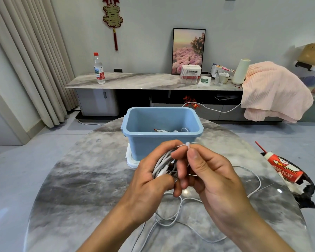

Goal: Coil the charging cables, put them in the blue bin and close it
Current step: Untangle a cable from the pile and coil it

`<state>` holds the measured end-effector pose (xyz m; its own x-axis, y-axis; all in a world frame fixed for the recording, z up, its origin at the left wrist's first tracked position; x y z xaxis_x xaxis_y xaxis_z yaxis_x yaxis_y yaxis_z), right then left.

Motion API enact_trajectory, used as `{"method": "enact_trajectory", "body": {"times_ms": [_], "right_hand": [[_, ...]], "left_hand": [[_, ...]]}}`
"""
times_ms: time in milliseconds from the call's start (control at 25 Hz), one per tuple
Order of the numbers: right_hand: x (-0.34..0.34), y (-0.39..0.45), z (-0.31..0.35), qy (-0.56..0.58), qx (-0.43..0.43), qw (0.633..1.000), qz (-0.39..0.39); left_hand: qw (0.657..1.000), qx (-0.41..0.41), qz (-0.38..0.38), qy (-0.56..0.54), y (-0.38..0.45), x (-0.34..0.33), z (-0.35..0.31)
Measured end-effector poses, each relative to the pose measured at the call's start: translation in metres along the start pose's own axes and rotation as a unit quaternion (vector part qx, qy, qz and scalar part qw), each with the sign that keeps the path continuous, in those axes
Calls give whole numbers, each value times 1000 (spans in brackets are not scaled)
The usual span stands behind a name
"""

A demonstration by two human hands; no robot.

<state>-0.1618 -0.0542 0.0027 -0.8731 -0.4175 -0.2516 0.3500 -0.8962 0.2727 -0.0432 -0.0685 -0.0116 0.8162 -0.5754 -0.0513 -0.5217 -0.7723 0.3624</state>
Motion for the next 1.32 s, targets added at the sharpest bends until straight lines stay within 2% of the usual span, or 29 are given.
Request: {"method": "enact_trajectory", "body": {"times_ms": [200, 360, 480, 600, 800, 1080, 1200, 1320], "right_hand": [[4, -2, 3, 5, -35, 998, -60], [15, -3, 13, -110, 19, 990, -89], [22, -2, 21, -193, 82, 975, -77], [29, -1, 31, -220, 126, 966, -48], [41, -6, 47, -292, 146, 943, -64], [38, -6, 51, -404, 174, 895, -71], [42, -7, 48, -377, 169, 902, -122], [41, -7, 45, -358, 182, 904, -145]], "left_hand": [[999, 23, -11, 33, -1, 3, -2], [997, 42, -15, 69, 0, 9, 2], [997, 51, 11, 63, 0, 7, 1], [995, 86, 23, 38, 0, 6, 2], [989, 142, 43, -13, 0, 1, 6], [979, 200, 31, 14, 2, 0, 13], [974, 215, 37, -59, 0, -4, 16], [970, 236, 38, -48, -2, -6, 18]]}}
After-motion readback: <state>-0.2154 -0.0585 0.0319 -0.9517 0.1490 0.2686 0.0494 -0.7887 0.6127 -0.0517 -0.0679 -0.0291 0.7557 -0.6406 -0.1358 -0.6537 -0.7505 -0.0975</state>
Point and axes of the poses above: each hand's wrist, its own y-axis towards the middle knuckle, its own x-axis out of the back of the hand, z = x × y, the point moved 3 cm from there along y, towards the middle knuckle, and after that the axes turned 11 degrees about z, right-handed, at the moved point
